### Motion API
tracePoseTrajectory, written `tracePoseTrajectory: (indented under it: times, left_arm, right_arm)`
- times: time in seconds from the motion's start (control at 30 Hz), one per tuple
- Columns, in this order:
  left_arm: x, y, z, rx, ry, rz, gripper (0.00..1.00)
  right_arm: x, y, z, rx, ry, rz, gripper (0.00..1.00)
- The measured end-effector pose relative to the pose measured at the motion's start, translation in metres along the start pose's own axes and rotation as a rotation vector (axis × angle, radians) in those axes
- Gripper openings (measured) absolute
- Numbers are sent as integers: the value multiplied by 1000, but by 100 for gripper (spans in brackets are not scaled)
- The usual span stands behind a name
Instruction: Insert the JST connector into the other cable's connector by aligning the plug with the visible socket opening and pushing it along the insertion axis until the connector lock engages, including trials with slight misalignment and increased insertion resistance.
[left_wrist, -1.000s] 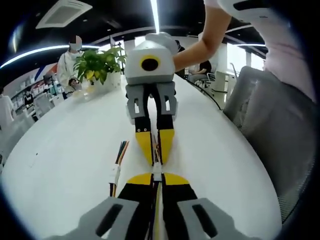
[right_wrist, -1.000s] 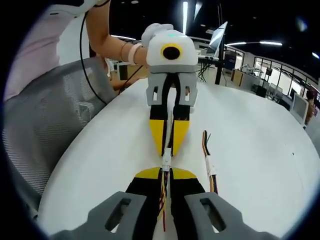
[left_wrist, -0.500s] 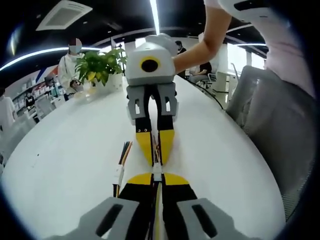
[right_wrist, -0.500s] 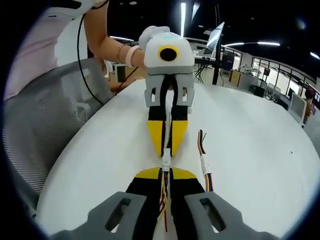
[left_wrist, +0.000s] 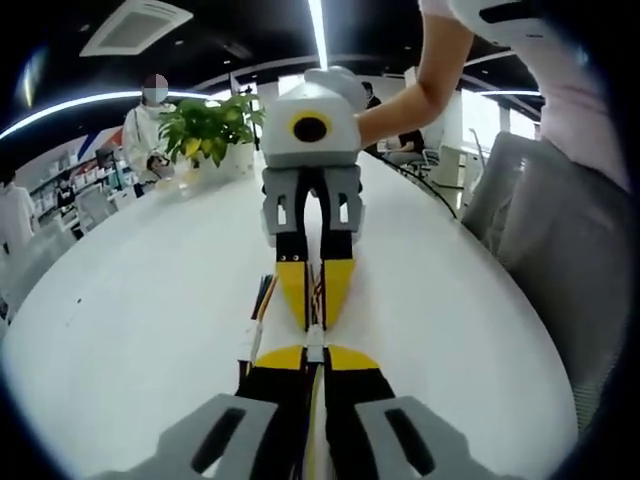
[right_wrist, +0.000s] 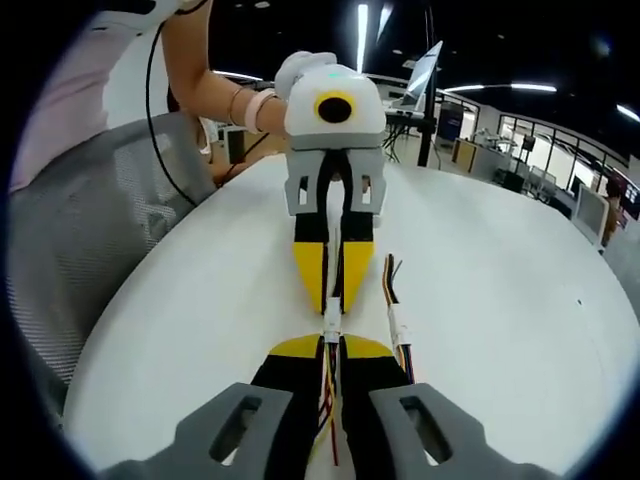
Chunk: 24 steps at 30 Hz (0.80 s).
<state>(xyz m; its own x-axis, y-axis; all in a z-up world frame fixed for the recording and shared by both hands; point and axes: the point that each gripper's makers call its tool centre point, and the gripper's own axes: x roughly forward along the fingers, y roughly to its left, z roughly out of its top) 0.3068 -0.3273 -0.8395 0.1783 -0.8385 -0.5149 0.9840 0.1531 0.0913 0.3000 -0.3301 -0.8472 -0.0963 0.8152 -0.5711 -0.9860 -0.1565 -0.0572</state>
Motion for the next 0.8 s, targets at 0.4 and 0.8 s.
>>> tracePoseTrajectory:
  times: [0.4,0.8]
  left_arm:
    - [4,2,-4,-21,1,-2,0]
    - [6,1,-3,-44,13,19,8]
  right_arm:
    - [2,-2,-1,36,-1,-5,4]
    - [2,-2,-1,45,4,-23,7]
